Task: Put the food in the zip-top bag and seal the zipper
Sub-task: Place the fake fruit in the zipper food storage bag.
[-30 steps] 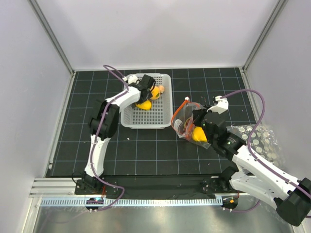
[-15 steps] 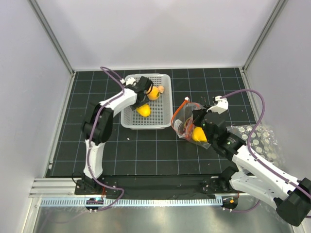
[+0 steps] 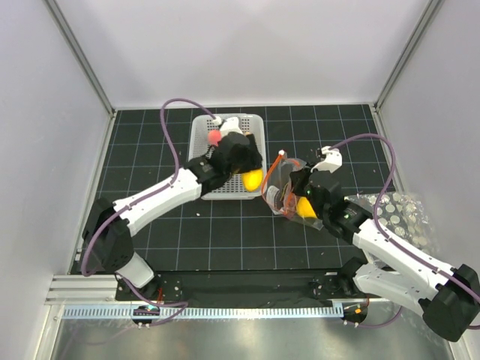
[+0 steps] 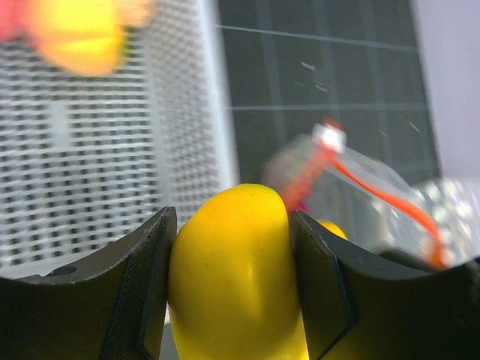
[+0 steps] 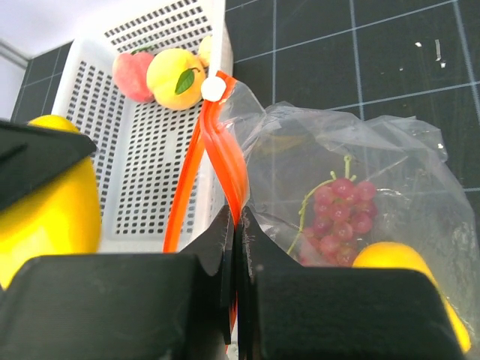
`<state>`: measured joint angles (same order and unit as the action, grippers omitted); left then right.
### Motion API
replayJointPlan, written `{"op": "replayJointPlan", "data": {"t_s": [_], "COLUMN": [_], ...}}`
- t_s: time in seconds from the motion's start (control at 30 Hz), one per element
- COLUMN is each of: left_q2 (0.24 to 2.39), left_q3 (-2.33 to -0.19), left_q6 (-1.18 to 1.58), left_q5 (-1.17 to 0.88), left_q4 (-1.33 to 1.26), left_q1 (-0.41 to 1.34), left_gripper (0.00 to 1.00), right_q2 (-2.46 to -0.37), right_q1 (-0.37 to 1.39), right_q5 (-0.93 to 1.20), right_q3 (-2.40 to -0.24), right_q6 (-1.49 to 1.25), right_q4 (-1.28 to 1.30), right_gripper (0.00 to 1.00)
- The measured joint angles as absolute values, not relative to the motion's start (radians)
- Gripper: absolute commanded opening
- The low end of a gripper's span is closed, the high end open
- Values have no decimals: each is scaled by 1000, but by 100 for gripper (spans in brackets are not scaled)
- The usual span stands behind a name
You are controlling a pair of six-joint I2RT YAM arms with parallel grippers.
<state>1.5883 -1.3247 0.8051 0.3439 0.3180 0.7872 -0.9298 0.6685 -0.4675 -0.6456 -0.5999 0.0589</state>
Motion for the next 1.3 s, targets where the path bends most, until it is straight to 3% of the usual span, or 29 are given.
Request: {"op": "replayJointPlan", "data": {"t_s": [0.17, 0.6, 0.83, 0.93, 1.07, 1.13, 1.17, 1.3], "left_q2": [1570, 1553, 1553, 1553, 1563, 1573, 1578, 1594], "left_q3": [-1287, -1183, -1183, -1184, -1198, -1210, -1214, -1225], "left_q6": [698, 595, 525, 479, 429, 410, 405, 387], "left_q5": [339, 402, 476, 522, 578, 604, 613, 636], "left_q4": [183, 0, -39, -54, -59, -58, -59, -54], "left_q1": [919, 997, 1069, 1111, 1148, 1160, 1164, 1169], "left_gripper": [40, 41, 45, 50, 77, 82, 90, 98], "right_q2": [-927, -702, -687, -687, -685, -681, -680, -682], "right_q1": [669, 669, 669, 669, 669, 668, 667, 667], "right_q5": [-418, -303, -282, -280, -293, -314, -329, -365], "right_q3": [-646, -535, -527, -527, -527, -527, -527, -527], "right_q6": [-590, -588, -603, -606, -609, -610, -612, -618], "right_q4": [45, -110, -143, -148, -142, -137, -133, -118], "right_gripper": [1, 1, 1, 1, 1, 1, 1, 1]}}
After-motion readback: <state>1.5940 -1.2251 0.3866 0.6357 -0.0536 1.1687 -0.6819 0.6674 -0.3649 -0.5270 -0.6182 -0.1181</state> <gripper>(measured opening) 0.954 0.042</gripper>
